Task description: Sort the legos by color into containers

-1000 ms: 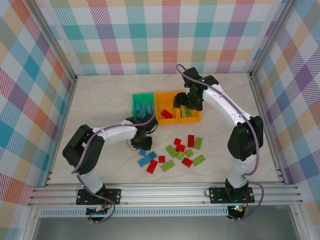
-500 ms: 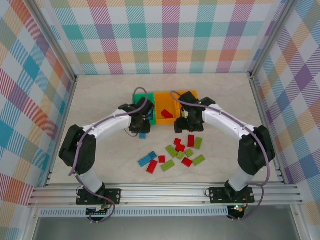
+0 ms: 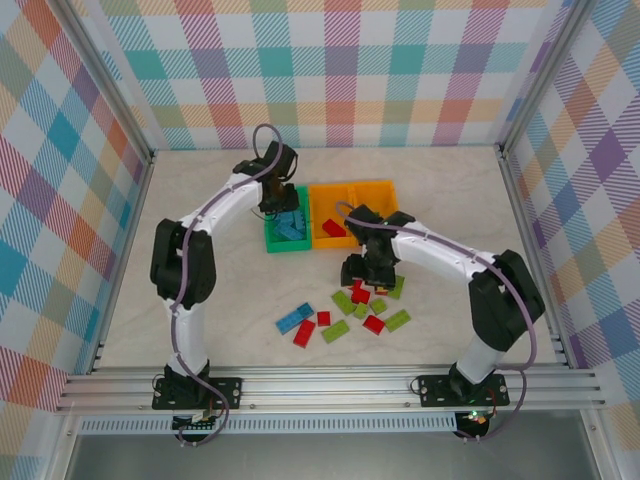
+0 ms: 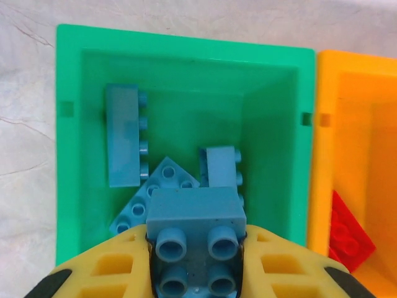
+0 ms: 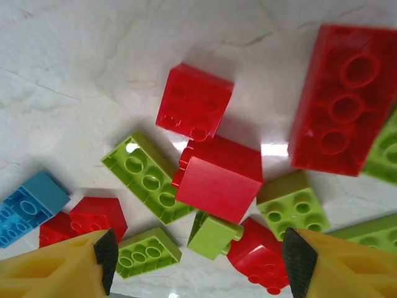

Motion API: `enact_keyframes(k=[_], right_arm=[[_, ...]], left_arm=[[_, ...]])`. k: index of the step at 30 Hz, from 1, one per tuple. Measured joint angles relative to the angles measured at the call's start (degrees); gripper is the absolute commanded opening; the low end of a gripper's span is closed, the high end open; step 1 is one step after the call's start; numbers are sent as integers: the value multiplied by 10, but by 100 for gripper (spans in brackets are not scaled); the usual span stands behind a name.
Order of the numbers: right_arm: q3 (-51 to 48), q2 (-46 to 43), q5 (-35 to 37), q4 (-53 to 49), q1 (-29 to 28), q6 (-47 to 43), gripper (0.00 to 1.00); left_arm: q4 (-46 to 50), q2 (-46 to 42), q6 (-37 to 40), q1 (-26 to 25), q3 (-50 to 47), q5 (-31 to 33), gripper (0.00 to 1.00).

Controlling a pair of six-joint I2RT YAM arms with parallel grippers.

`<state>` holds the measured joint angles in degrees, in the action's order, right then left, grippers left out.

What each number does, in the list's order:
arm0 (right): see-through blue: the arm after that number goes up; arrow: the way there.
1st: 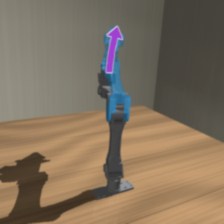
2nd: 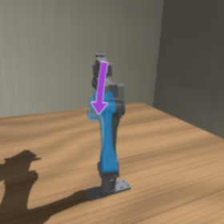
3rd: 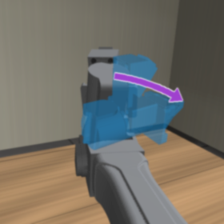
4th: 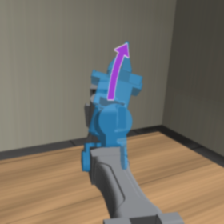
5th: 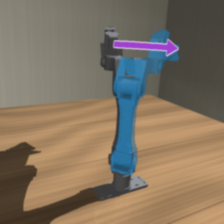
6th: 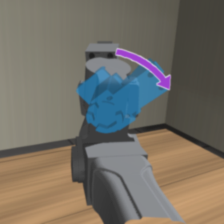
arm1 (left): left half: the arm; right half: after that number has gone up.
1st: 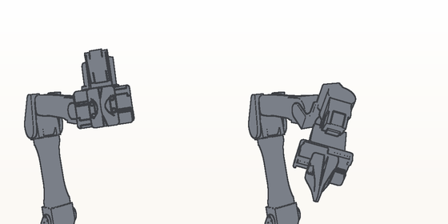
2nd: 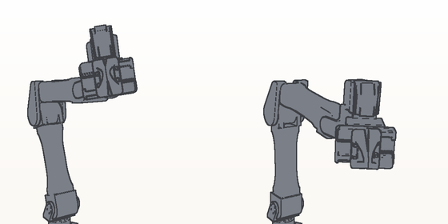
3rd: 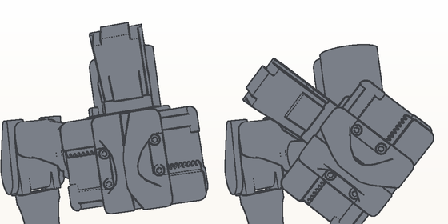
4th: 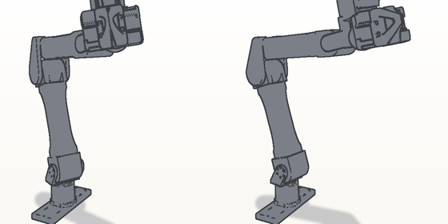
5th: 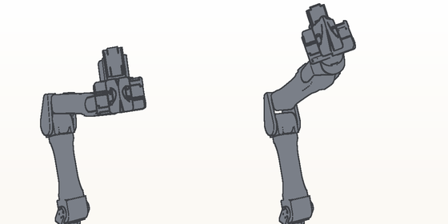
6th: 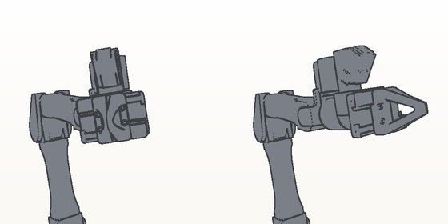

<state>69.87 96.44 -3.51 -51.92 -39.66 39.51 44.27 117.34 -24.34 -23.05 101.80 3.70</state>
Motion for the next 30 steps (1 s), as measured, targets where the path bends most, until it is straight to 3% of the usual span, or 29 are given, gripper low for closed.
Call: enact_keyframes(k=[6, 15, 21, 30], right_arm=[[5, 42, -2, -8, -2, 10, 70], [14, 73, -6, -17, -2, 21, 69], [15, 89, -7, -17, -2, 21, 62], [39, 105, -7, -26, -2, 25, 36]], left_arm=[[7, 23, -21, 1, 16, -2, 29], [0, 23, -46, 1, 27, -8, 67], [-11, -7, -50, 1, 5, -9, 74], [-38, -134, -59, 1, -82, -6, 79]])
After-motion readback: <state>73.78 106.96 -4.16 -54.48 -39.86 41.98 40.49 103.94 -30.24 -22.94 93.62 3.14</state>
